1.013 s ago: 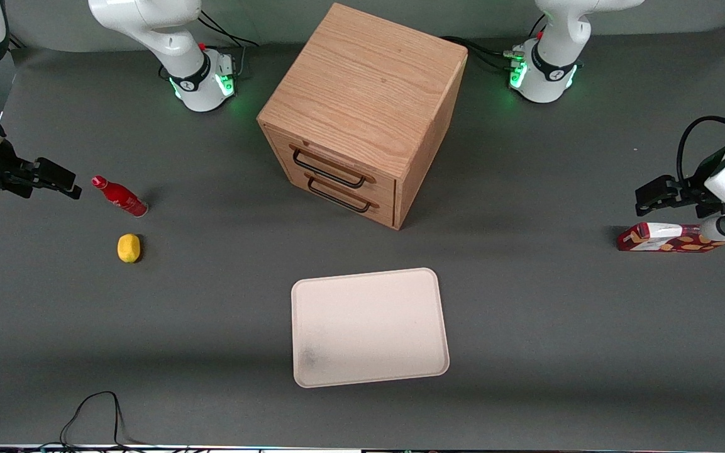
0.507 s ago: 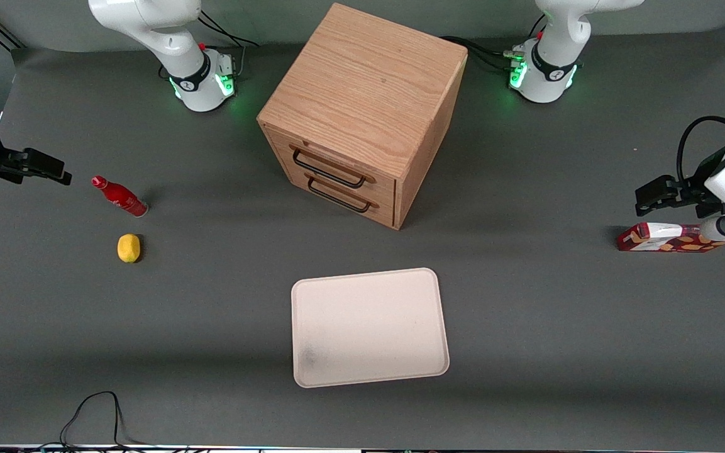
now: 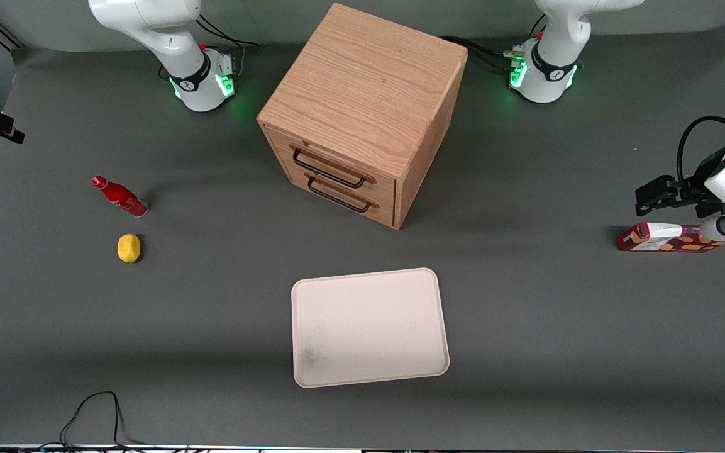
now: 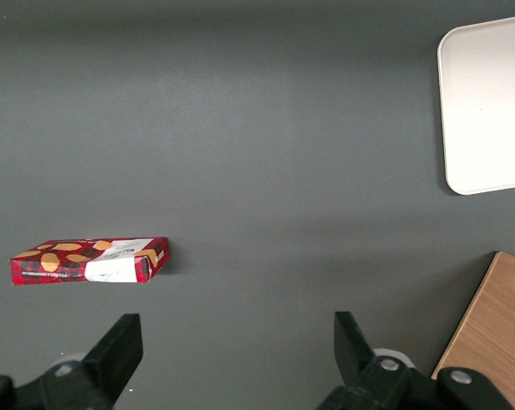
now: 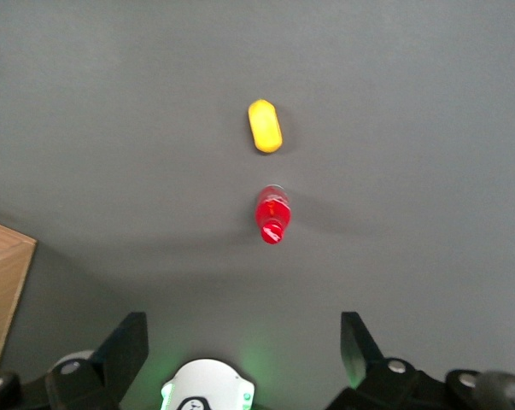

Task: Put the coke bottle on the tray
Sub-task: 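Move the right gripper over the red Coca-Cola bottle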

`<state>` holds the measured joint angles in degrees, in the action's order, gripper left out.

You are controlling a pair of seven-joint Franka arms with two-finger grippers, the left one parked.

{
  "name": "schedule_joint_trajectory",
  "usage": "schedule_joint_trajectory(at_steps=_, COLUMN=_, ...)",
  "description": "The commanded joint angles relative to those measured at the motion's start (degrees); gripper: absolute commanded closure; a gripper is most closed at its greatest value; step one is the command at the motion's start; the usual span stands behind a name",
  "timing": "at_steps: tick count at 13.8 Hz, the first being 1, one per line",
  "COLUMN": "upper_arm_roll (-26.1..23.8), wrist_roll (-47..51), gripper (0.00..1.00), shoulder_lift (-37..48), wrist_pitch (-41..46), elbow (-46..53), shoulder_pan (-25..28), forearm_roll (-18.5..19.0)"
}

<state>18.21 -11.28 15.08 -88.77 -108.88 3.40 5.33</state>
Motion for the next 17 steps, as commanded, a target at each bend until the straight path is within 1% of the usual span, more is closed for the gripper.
schedule_joint_trajectory(at_steps=1, upper_arm_roll=0.7, wrist_roll=-0.7, gripper=0.0, shoulder_lift=7.0, wrist_pitch=-6.7, elbow=-11.1, shoulder_pan=0.4, forearm_roll=3.1)
schedule_joint_trajectory(at_steps=2, upper_arm_roll=1.0, wrist_roll=-0.7, gripper=0.0, shoulder_lift=7.9, wrist_pitch=-7.8, elbow=-13.0, shoulder_pan=0.4, forearm_roll=3.6)
schedule_joint_trajectory(at_steps=4, upper_arm_roll=3.5, wrist_roll=-0.7, gripper=0.0, shoulder_lift=8.0, wrist_pitch=-9.6, elbow=-16.0, shoulder_pan=0.5, forearm_roll=3.6)
schedule_joint_trajectory(at_steps=6, upper_arm_roll=4.6, wrist_roll=-0.6, gripper=0.0, shoulder_lift=8.6, wrist_pitch=-13.2, elbow=-19.7, shoulder_pan=0.4, forearm_roll=3.6)
schedule_joint_trajectory(at_steps=11, upper_arm_roll=6.0, wrist_roll=-0.7, gripper=0.0, shoulder_lift=6.5, wrist_pitch=-25.8, elbow=-28.2, shoulder_pan=0.4, forearm_roll=3.7)
schedule_joint_trajectory(at_steps=14, upper_arm_roll=6.0, wrist_roll=-1.8, gripper=0.0, shoulder_lift=4.8, wrist_pitch=-31.3, elbow=-31.8, shoulder_pan=0.6, forearm_roll=4.2)
schedule_joint_trajectory(at_steps=17, upper_arm_roll=7.4, wrist_roll=-3.2, gripper=0.0, shoulder_lift=2.9, wrist_pitch=-35.5, elbow=-34.0, shoulder_pan=0.6, forearm_roll=4.8)
